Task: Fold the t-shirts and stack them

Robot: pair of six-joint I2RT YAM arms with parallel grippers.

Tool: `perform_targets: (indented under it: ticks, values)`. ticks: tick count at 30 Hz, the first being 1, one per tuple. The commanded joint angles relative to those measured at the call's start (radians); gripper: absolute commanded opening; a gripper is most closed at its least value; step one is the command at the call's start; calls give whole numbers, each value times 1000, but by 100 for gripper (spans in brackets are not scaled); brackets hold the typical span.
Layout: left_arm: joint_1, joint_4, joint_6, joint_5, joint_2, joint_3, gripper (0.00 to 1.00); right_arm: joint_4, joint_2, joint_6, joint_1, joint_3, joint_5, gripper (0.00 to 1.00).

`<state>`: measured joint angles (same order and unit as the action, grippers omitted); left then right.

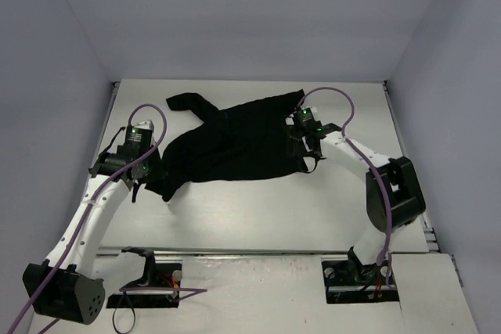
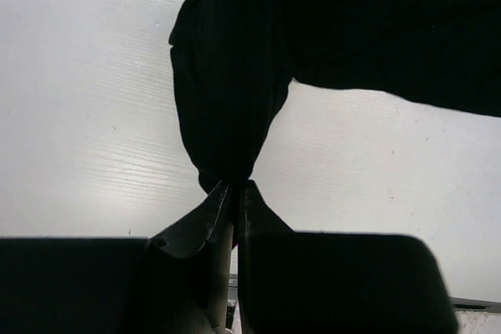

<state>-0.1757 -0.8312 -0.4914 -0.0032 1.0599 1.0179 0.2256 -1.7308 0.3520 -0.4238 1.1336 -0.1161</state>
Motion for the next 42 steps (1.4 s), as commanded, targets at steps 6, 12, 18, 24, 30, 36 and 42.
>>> perform_targets:
  ticks: [6, 12, 18, 24, 30, 36, 42]
  values:
    - [-5, 64, -10, -10, -5, 22, 0, -28, -47, 126, 4, -79, -133, 66]
    - [-5, 70, -3, -8, 19, 32, 0, -56, -97, 132, 10, -102, -83, 60]
    - [-5, 71, 6, -19, 33, 48, 0, -60, -113, 128, 23, -146, -60, 30]
    - [-1, 89, 12, -18, 74, 112, 0, -58, -57, 83, 42, -127, -53, 0]
    - [14, 101, 60, -20, 180, 376, 0, 5, 96, -32, 44, 94, -151, 0]
    - [76, 97, 81, 42, 312, 755, 0, 74, 211, -166, 49, 385, -259, 0]
    - [166, 99, 40, 138, 419, 1234, 0, 83, 267, -291, 56, 737, -350, 0]
